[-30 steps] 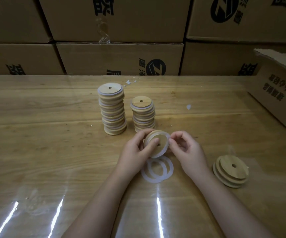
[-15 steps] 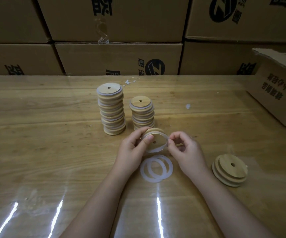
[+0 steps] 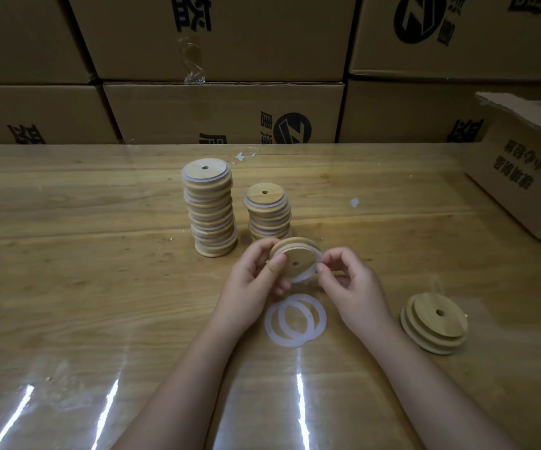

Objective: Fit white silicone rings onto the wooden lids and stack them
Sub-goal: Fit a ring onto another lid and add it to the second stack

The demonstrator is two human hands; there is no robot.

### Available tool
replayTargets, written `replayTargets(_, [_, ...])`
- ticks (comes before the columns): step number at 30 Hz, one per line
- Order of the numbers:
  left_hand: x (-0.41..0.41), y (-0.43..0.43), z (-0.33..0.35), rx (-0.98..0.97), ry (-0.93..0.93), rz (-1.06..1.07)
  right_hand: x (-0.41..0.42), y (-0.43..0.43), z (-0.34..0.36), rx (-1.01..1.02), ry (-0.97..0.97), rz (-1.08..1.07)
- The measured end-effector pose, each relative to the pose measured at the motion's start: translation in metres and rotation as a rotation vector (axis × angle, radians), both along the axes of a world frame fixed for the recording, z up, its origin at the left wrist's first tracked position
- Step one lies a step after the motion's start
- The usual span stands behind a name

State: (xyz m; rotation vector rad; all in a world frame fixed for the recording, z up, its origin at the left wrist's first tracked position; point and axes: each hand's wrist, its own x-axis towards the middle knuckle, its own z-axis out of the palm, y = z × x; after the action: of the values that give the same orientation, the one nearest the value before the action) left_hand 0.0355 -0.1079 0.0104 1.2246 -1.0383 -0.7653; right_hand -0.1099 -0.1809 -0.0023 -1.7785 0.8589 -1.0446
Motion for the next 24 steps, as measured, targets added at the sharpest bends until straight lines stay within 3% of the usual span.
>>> replayTargets(6, [-0.0015, 0.0006, -0.0042, 0.003, -0.257, 0.036, 0.001, 0.0004, 0.0, -0.035, -0.068, -0.013])
replayTargets(24, [0.0007, 0.0017, 0.0004, 0.023, -0.117, 0.049, 0.0005, 0.0, -0.001, -0.039, 0.014, -0.032])
